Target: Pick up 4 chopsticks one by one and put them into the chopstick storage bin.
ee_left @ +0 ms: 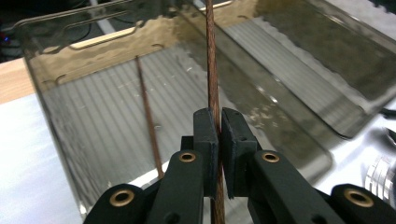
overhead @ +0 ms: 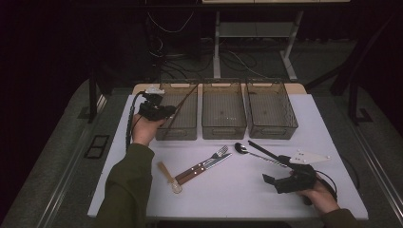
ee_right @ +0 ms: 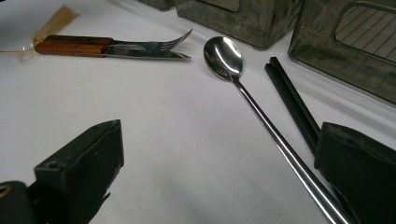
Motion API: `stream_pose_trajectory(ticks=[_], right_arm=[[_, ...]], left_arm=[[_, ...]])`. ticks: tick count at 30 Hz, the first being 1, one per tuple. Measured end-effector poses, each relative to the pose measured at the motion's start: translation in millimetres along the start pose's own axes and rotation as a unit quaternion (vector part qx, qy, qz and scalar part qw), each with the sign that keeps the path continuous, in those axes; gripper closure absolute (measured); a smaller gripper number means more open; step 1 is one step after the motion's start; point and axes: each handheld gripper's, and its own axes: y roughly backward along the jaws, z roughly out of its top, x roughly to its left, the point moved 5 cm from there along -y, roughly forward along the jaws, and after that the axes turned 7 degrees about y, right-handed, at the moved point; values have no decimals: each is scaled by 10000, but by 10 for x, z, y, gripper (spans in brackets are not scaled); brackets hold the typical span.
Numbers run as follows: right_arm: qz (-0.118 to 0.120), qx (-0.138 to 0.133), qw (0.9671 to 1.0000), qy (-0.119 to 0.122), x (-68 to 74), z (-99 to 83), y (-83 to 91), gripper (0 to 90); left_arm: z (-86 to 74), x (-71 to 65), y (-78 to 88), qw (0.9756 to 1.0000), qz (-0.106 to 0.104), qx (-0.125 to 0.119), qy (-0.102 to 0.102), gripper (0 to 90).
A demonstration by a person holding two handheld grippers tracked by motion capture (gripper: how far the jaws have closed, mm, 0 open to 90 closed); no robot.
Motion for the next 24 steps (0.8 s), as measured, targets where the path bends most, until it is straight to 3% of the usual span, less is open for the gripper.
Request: stream_pose_trajectory(ticks=[6, 12, 18, 24], right_arm=[[0, 7, 10000, -29, 1, 0, -2, 17], [-3, -10, 10000, -1, -4, 1, 0, 17], [18, -5, 10000, -6, -5, 0, -4, 17], [13, -22, 10000, -9, -2, -1, 6, 17]], left_arm=[[6, 154, -101, 9992, 325, 104, 190, 845], [-69, 284, -184, 9969, 589, 386, 342, 845], [-97, 309, -232, 9958, 639, 463, 473, 836], [-79, 297, -225, 9960, 674, 367, 458, 728]])
